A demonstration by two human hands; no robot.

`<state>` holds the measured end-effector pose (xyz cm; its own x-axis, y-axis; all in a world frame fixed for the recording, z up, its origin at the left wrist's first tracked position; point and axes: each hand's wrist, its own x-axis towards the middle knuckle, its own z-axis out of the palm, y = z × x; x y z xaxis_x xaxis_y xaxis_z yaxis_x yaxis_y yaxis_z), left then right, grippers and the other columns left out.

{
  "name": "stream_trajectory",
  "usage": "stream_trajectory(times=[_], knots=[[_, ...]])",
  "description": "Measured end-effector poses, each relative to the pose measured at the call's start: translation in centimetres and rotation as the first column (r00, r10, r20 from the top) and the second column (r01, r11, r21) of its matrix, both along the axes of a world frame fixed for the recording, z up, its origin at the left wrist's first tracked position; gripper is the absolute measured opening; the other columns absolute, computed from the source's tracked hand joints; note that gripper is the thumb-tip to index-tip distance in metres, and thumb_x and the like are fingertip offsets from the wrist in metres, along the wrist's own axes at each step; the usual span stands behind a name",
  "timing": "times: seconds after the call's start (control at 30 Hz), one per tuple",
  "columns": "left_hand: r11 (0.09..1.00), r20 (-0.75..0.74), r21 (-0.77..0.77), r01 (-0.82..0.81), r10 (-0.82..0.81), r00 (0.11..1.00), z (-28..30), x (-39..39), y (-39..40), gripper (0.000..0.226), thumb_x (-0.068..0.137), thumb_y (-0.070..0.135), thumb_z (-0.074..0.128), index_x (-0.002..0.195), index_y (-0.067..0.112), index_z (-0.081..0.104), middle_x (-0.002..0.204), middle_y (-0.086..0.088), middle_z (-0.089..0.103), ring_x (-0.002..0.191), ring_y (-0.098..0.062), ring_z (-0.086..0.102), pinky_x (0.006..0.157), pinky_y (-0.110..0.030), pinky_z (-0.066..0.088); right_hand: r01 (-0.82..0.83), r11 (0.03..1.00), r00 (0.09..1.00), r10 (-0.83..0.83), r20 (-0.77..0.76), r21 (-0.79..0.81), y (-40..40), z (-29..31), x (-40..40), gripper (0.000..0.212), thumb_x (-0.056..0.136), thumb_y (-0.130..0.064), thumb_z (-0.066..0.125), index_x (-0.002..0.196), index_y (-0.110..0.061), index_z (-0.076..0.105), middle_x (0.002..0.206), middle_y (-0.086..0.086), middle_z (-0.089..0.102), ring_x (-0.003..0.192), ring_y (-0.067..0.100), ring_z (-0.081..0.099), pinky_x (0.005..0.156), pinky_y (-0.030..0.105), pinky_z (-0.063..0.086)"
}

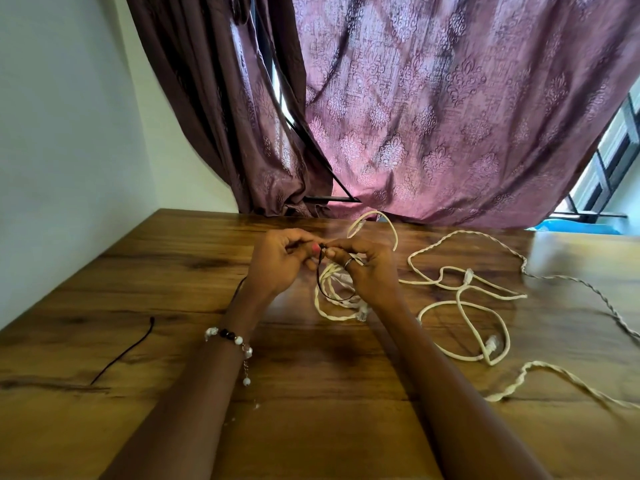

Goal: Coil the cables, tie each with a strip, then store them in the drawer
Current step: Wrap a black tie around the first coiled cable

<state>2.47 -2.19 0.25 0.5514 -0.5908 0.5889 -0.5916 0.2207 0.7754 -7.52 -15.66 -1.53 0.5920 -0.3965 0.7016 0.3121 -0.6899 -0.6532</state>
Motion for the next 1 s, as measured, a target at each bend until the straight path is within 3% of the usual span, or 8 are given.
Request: stream_trajectory(times=[0.07, 0.17, 0.37, 0.47, 0.63, 0.77, 0.9, 1.0], knots=[[0.999, -0.022, -0.049, -0.018, 0.017, 1.0, -0.2, -0.3, -0.2, 0.02, 0.082, -0.005, 0.066, 0.091, 0.012, 0.072, 0.075, -0.007, 0.071, 0.057, -0.012, 0.065, 0.059, -0.019, 0.054, -0.042, 0.998, 0.999, 0.042, 0.0, 0.045, 0.3, 0.2, -0.1, 0.013, 0.08, -0.006, 0.072, 0.093, -0.007, 0.075, 0.083, -0.006, 0.072, 0.074, -0.005, 0.065, 0.069, 0.016, 0.05], [0.99, -0.087, -0.137, -0.043, 0.031, 0.996, -0.3, -0.9, -0.7, 0.015, 0.075, 0.0, 0.075, 0.083, 0.012, 0.073, 0.076, -0.001, 0.069, 0.054, -0.012, 0.065, 0.055, -0.022, 0.055, -0.12, 0.985, 0.993, 0.121, -0.001, 0.122, 0.5, 0.6, -0.3, 0.016, 0.082, -0.004, 0.069, 0.097, -0.008, 0.072, 0.08, -0.01, 0.073, 0.075, 0.002, 0.066, 0.069, 0.021, 0.051], [0.979, -0.09, -0.201, -0.015, -0.003, 0.996, -0.3, -0.8, -0.7, 0.016, 0.068, 0.015, 0.078, 0.082, 0.008, 0.073, 0.072, 0.006, 0.068, 0.055, -0.012, 0.064, 0.055, -0.024, 0.053, -0.225, 0.944, 0.973, 0.232, -0.002, 0.242, 1.4, 1.4, -1.1, 0.015, 0.09, 0.005, 0.056, 0.101, 0.007, 0.066, 0.057, -0.016, 0.066, 0.055, -0.006, 0.059, 0.054, 0.007, 0.042], [0.977, -0.032, -0.206, -0.051, 0.045, 0.998, -0.3, -1.4, -0.9, 0.011, 0.073, 0.009, 0.076, 0.083, 0.009, 0.072, 0.073, 0.009, 0.066, 0.06, -0.005, 0.062, 0.056, -0.016, 0.048, -0.234, 0.915, 0.97, 0.244, 0.009, 0.328, 1.8, 1.6, -1.2, 0.018, 0.093, 0.004, 0.052, 0.102, 0.015, 0.063, 0.043, -0.014, 0.056, 0.039, -0.005, 0.05, 0.042, 0.004, 0.034], [0.965, -0.068, -0.213, -0.156, 0.145, 0.987, -0.6, -1.9, -1.5, 0.001, 0.085, 0.003, 0.067, 0.084, 0.004, 0.067, 0.073, -0.003, 0.064, 0.053, -0.003, 0.059, 0.047, -0.013, 0.045, -0.167, 0.886, 0.977, 0.208, -0.049, 0.432, 1.9, 1.9, -1.2, 0.016, 0.092, -0.002, 0.057, 0.095, 0.011, 0.066, 0.047, -0.012, 0.058, 0.042, -0.003, 0.05, 0.044, 0.008, 0.036], [0.904, -0.285, -0.232, -0.358, 0.289, 0.914, -0.3, -0.8, -1.2, 0.004, 0.089, 0.008, 0.063, 0.09, 0.003, 0.062, 0.067, -0.005, 0.061, 0.045, -0.002, 0.058, 0.042, -0.016, 0.046, -0.171, 0.885, 0.945, 0.272, -0.183, 0.433, 2.1, 2.1, -1.8, 0.021, 0.092, -0.01, 0.059, 0.084, 0.008, 0.067, 0.053, 0.0, 0.057, 0.041, 0.002, 0.046, 0.043, 0.014, 0.033], [0.825, -0.521, -0.215, -0.522, 0.355, 0.776, 0.0, 0.6, -0.8, 0.009, 0.092, 0.016, 0.06, 0.094, 0.006, 0.059, 0.063, -0.012, 0.06, 0.039, -0.009, 0.056, 0.039, -0.024, 0.049, -0.217, 0.836, 0.903, 0.368, -0.222, 0.504, 2.5, 2.7, -2.1, 0.015, 0.095, -0.002, 0.052, 0.091, 0.009, 0.063, 0.038, -0.008, 0.05, 0.028, 0.0, 0.04, 0.033, 0.008, 0.03], [0.749, -0.629, -0.218, -0.626, 0.382, 0.677, 0.3, 1.2, -0.5, 0.01, 0.094, 0.016, 0.058, 0.097, 0.006, 0.057, 0.064, -0.014, 0.06, 0.037, -0.009, 0.055, 0.038, -0.024, 0.048, -0.215, 0.839, 0.895, 0.374, -0.243, 0.5, 2.7, 2.6, -1.9, 0.019, 0.094, -0.001, 0.052, 0.09, 0.014, 0.062, 0.039, -0.005, 0.053, 0.028, 0.001, 0.042, 0.032, 0.009, 0.029]])
